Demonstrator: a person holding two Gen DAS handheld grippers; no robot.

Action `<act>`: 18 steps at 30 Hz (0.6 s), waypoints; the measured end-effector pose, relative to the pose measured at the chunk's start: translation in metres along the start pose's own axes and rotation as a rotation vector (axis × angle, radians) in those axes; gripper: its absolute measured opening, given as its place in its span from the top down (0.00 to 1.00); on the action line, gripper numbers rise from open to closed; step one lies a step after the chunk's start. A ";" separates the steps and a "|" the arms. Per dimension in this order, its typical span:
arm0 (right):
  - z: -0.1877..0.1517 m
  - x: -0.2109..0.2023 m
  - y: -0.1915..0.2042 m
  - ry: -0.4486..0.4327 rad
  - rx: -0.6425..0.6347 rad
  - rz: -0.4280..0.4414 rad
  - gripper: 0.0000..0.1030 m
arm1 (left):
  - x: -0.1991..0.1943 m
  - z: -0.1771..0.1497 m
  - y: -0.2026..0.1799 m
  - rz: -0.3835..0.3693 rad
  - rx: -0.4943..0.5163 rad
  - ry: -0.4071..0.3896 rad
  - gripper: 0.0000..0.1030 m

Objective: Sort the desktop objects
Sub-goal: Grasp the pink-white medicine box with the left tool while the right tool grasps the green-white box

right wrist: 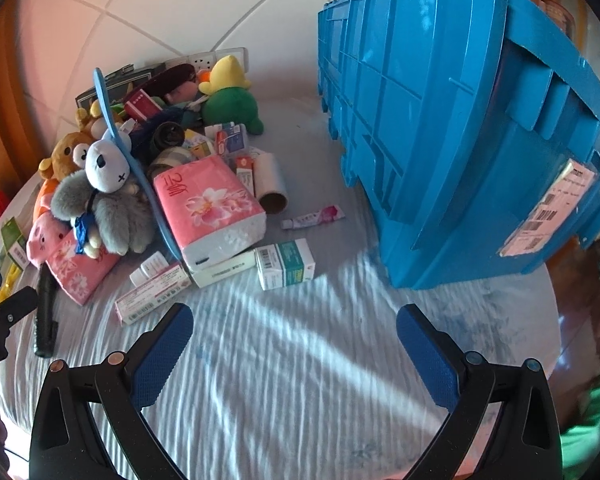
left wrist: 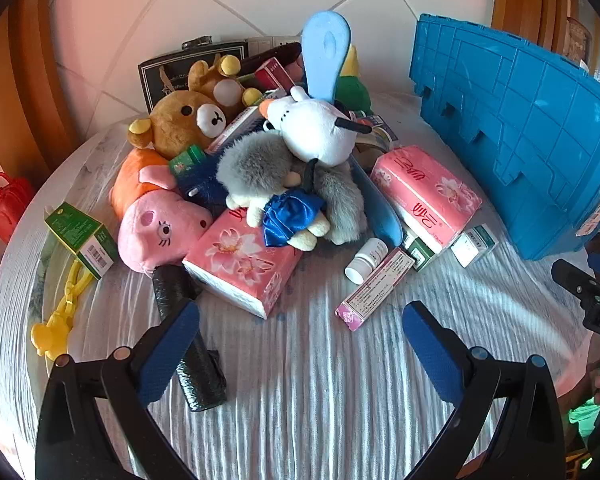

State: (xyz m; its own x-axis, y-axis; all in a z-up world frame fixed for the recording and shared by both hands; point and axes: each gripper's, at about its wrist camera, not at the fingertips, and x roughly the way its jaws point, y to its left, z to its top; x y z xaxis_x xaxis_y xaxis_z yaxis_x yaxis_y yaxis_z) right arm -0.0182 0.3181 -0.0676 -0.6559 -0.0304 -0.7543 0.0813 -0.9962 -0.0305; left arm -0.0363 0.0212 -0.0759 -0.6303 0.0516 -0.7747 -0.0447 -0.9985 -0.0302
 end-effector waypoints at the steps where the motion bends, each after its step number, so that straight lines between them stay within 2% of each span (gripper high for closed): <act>1: -0.001 0.002 -0.002 -0.002 -0.001 0.003 0.00 | 0.004 -0.001 -0.003 -0.001 0.004 0.010 0.00; 4: -0.003 0.011 -0.009 0.003 -0.001 0.022 0.00 | 0.019 -0.003 -0.011 0.000 0.019 0.049 0.00; 14: -0.008 0.066 -0.013 0.101 -0.075 0.021 0.00 | 0.086 0.003 -0.044 0.007 0.049 0.138 0.01; 18: -0.006 0.091 -0.012 0.116 -0.083 0.027 0.00 | 0.112 0.005 -0.064 -0.019 0.076 0.181 0.14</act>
State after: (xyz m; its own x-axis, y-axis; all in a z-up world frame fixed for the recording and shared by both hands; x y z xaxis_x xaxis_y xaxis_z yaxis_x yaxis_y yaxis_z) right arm -0.0741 0.3280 -0.1396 -0.5621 -0.0433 -0.8260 0.1626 -0.9849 -0.0590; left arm -0.1080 0.0909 -0.1574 -0.4791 0.0602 -0.8757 -0.1182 -0.9930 -0.0036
